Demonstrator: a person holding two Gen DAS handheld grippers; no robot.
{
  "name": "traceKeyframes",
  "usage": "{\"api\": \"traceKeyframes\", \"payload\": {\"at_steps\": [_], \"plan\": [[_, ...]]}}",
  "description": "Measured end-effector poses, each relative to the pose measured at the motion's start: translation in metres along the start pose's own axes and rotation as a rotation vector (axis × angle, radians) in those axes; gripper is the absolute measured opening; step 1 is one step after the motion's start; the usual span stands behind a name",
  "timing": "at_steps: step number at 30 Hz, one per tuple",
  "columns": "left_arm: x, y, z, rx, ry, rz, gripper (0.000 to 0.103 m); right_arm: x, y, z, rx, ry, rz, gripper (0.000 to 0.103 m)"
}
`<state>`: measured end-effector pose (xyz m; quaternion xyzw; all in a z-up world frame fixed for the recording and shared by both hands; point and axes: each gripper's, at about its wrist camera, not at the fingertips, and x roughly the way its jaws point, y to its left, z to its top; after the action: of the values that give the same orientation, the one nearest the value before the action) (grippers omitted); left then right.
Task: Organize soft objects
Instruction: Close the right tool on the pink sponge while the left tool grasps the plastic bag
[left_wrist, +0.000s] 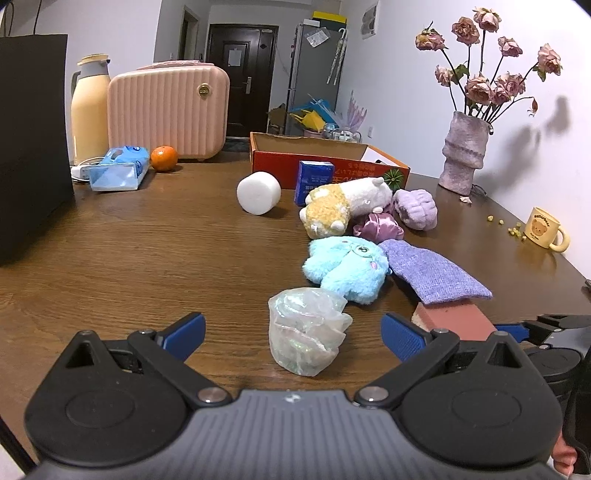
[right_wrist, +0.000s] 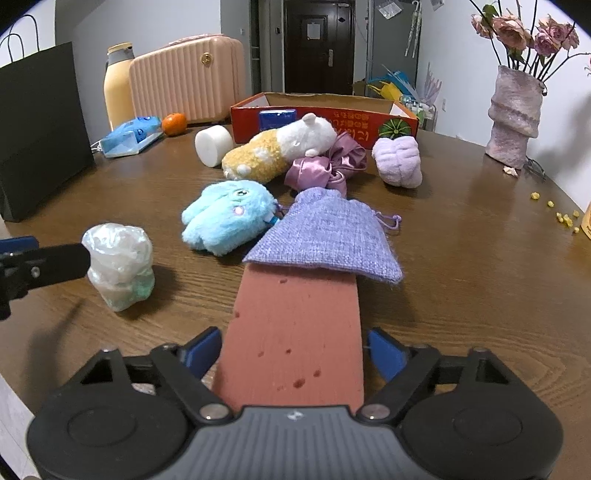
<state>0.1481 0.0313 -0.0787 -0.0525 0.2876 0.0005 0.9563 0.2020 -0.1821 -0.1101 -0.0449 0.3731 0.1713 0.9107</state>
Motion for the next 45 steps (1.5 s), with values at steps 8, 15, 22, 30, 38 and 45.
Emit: {"api": "traceKeyframes", "payload": {"at_steps": [8, 15, 22, 30, 38, 45], "plan": [[0.009, -0.001, 0.000, 0.002, 0.015, -0.002, 0.103, 0.006, -0.003, 0.002, 0.009, -0.005, 0.020, 0.071], [0.018, -0.003, 0.000, 0.011, 0.032, 0.005, 0.103, 0.005, -0.011, 0.001, 0.037, -0.024, 0.054, 0.069], [0.033, -0.006, 0.002, 0.020, 0.041, 0.025, 0.103, -0.006, -0.019, 0.000, 0.068, -0.066, 0.065, 0.069], [0.046, -0.009, 0.002, 0.033, 0.046, 0.051, 0.103, -0.026, -0.030, 0.000, 0.091, -0.135, 0.048, 0.069], [0.056, -0.015, 0.001, 0.051, 0.049, 0.076, 0.103, -0.043, -0.047, 0.001, 0.123, -0.182, 0.006, 0.069], [0.056, -0.018, 0.000, 0.066, 0.036, 0.091, 0.097, -0.050, -0.054, 0.002, 0.137, -0.207, -0.009, 0.069]]}}
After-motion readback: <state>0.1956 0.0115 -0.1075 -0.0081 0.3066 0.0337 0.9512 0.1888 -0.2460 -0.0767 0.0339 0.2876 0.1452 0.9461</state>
